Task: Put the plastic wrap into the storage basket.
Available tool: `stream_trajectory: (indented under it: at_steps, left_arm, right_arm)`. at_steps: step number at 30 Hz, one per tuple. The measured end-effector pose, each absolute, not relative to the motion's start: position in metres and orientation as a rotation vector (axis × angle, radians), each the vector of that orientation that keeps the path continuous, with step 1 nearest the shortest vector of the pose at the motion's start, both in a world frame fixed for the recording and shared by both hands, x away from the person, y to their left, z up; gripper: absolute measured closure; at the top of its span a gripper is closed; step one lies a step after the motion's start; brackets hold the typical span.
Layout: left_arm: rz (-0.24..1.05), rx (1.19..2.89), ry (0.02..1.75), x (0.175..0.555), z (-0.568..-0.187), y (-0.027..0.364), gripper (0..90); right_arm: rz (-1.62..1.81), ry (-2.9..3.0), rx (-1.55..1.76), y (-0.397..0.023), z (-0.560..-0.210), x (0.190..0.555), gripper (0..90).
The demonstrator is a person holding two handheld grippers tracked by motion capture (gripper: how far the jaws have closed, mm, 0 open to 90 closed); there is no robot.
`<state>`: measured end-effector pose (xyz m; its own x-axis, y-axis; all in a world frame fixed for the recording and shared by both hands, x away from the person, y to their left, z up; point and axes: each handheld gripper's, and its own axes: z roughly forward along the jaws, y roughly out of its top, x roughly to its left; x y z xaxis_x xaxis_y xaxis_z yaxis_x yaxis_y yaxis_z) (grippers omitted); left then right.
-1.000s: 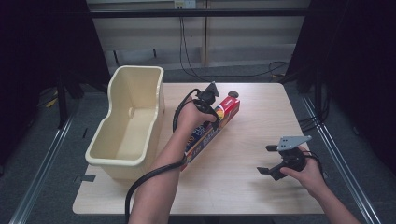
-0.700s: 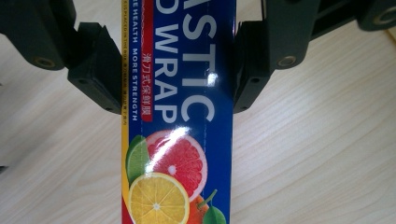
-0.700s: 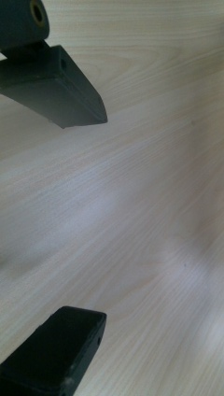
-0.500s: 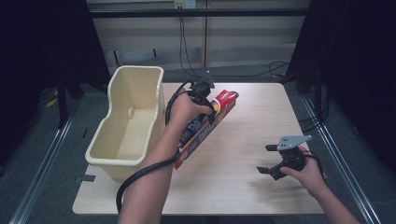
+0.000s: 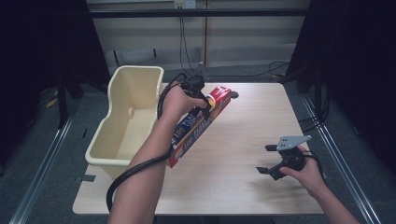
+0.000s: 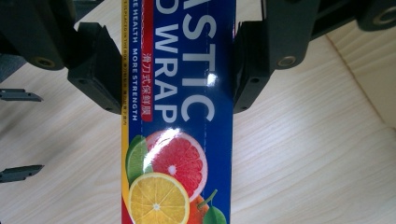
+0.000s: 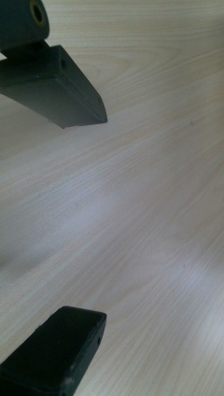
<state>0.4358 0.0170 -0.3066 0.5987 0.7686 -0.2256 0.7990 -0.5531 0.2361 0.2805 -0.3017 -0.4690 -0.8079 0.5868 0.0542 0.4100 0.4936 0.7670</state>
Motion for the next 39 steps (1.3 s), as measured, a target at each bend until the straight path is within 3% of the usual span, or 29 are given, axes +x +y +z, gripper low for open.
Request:
stream_trajectory:
  at_steps: [39]
  left_arm:
    - [-0.128,2.426,1.463,0.429,-0.25,0.069,41.3]
  right_arm:
    - [1.199,2.526,0.854,-0.3,-0.47,0.281,5.2]
